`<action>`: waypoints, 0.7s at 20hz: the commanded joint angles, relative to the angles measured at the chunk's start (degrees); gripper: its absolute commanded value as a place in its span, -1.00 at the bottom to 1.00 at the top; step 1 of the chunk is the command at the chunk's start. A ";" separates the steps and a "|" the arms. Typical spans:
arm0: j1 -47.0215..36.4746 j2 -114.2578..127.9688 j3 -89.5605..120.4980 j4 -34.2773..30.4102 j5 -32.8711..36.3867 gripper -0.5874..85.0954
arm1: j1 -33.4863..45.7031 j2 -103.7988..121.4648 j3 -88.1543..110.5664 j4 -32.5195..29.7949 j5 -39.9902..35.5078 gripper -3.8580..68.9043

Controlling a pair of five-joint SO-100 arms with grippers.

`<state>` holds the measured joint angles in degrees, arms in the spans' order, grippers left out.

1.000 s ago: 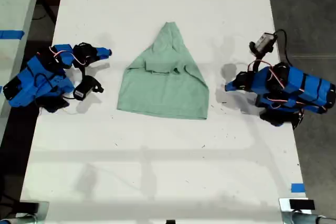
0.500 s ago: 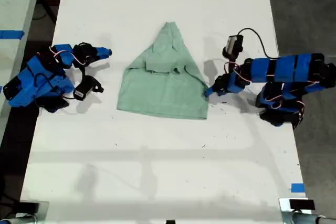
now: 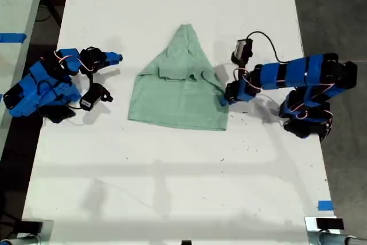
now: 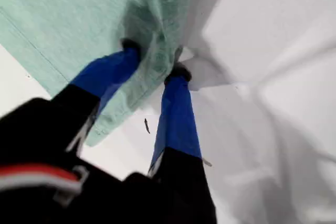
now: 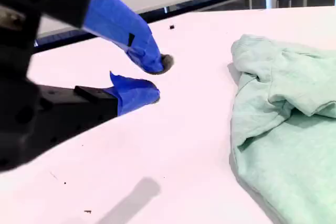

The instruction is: Fold t shirt

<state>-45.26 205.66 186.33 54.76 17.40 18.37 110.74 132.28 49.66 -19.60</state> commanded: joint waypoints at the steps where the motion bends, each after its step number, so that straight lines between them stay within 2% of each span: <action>1: 0.70 0.44 2.37 -0.88 0.53 -0.89 | -1.32 2.37 0.44 0.09 2.64 -0.89; 3: 0.70 0.44 2.37 -0.88 0.62 -0.89 | -0.35 7.65 4.57 2.81 4.83 -0.89; 6: 0.79 0.44 2.37 -0.97 0.79 -0.88 | 4.83 27.33 15.82 8.35 6.77 -0.89; 9: 0.79 0.44 2.37 -1.05 0.88 -0.88 | 9.84 48.78 18.98 16.96 2.81 -0.88; 11: 0.53 0.44 2.37 -1.14 1.14 -0.88 | 10.20 50.36 14.06 19.86 0.97 -0.88; 14: 0.44 0.44 2.37 -1.23 1.23 -0.89 | 6.68 39.37 2.55 19.78 0.88 -0.88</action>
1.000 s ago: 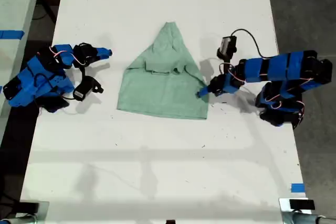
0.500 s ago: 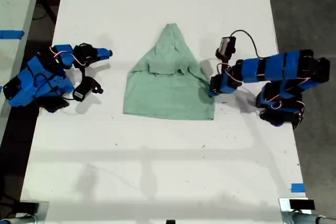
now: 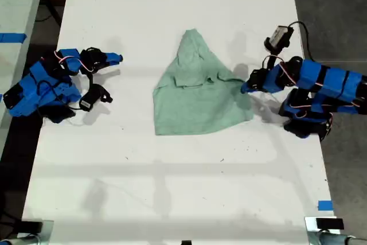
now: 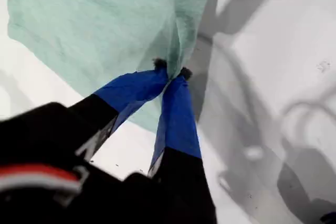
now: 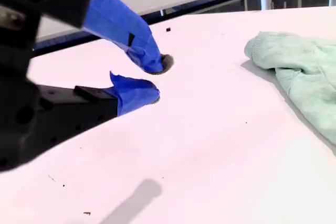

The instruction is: Fold t shirt

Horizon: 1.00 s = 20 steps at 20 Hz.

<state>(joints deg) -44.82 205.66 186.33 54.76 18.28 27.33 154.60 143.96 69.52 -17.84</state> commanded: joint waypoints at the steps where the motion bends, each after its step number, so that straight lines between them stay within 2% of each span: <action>1: 0.00 0.44 2.37 -1.23 0.35 -0.89 | -3.96 -9.58 -13.36 -0.62 -0.70 -0.88; 3: 0.00 0.44 2.37 -1.23 0.35 -0.89 | -6.68 -22.41 -23.29 -0.44 -0.70 -0.88; 5: 0.00 0.44 2.37 -1.23 0.35 -0.89 | -8.96 -38.58 -36.39 3.08 -1.14 -0.89; 7: 0.00 0.44 2.37 -1.23 0.35 -0.89 | -11.78 -57.66 -55.99 12.04 -1.93 -0.89; 9: 0.00 0.44 2.37 -1.23 0.35 -0.89 | -14.24 -78.75 -82.18 26.10 -1.93 -0.91; 10: 0.00 0.44 2.37 -1.23 0.35 -0.89 | -15.47 -87.19 -93.69 29.88 -2.46 -0.89; 14: 0.26 0.44 2.37 -1.23 0.44 -0.89 | -17.23 -88.51 -99.14 27.60 -3.78 -0.54; 17: 0.44 0.44 2.37 -1.23 0.53 -0.89 | -17.93 -82.18 -98.44 27.07 -5.36 -0.52; 20: 0.53 0.44 2.37 -1.23 0.62 -0.89 | -18.72 -76.55 -97.56 27.25 -6.33 -0.39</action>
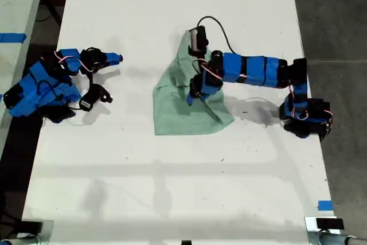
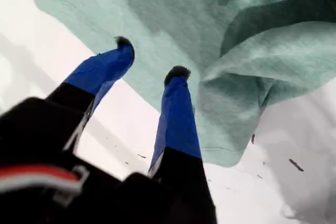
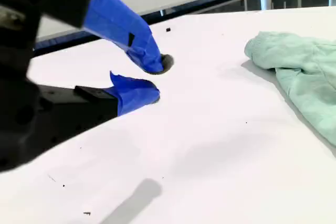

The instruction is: Fold t shirt

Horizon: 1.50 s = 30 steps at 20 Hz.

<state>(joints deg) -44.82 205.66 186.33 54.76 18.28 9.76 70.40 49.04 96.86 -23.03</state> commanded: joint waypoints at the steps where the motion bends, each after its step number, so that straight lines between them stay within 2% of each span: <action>1: 0.53 0.44 2.37 -1.23 0.62 -0.89 | -1.14 10.11 -1.76 0.35 -1.14 -0.39; 3: 0.53 0.44 2.37 -1.23 0.62 -0.89 | -0.53 16.96 1.93 1.58 -0.79 -0.39; 6: 0.70 0.44 2.37 -1.23 0.62 -0.89 | 2.37 34.19 18.98 0.62 1.49 -0.45; 8: 0.79 0.44 2.37 -1.23 0.62 -0.89 | 3.69 46.32 33.40 -2.99 2.02 -0.72; 10: 0.70 0.44 2.37 -1.32 0.62 -0.89 | 5.36 57.39 51.06 -9.23 1.76 -0.82; 14: 0.62 0.44 2.37 -1.32 0.62 -0.89 | 6.86 83.23 89.82 -30.67 -0.53 -0.83; 16: 0.62 0.44 2.37 -1.32 0.62 -0.89 | 7.47 98.70 103.71 -34.10 -0.70 -0.83; 18: 0.53 0.44 2.37 -1.41 0.62 -0.89 | 8.35 115.93 114.79 -31.64 -1.23 -0.83; 20: 0.44 0.44 2.37 -1.41 0.62 -0.89 | 10.63 131.22 124.45 -25.22 -1.93 -0.83; 24: 0.35 0.44 2.37 -1.49 0.62 -0.90 | 11.34 130.69 127.79 -26.63 -3.16 -0.84; 27: 0.26 0.44 2.37 -1.49 0.62 -0.90 | 14.68 130.69 128.76 -24.61 -2.20 -0.65; 30: 0.09 0.44 2.37 -1.41 0.53 -0.90 | 19.16 130.69 128.76 -19.95 0.18 -0.75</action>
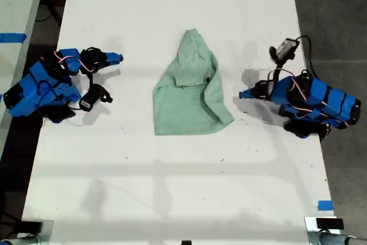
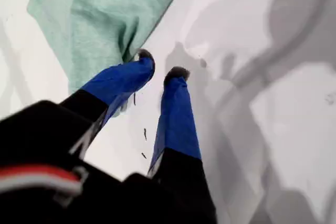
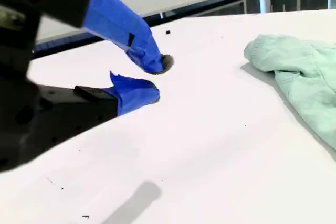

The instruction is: Fold t shirt

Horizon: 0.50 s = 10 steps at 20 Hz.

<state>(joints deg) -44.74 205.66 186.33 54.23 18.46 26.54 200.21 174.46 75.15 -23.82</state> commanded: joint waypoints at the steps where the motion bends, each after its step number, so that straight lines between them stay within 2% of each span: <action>1: 0.18 0.44 2.37 -0.88 0.18 -0.90 | 2.81 0.88 3.34 1.76 0.35 -0.80; 10: 0.09 0.44 2.37 -0.79 0.00 -0.90 | 2.90 0.88 3.34 1.76 -0.88 -0.83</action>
<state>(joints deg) -44.74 205.66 186.33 54.23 18.46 29.62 200.21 174.64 76.82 -23.82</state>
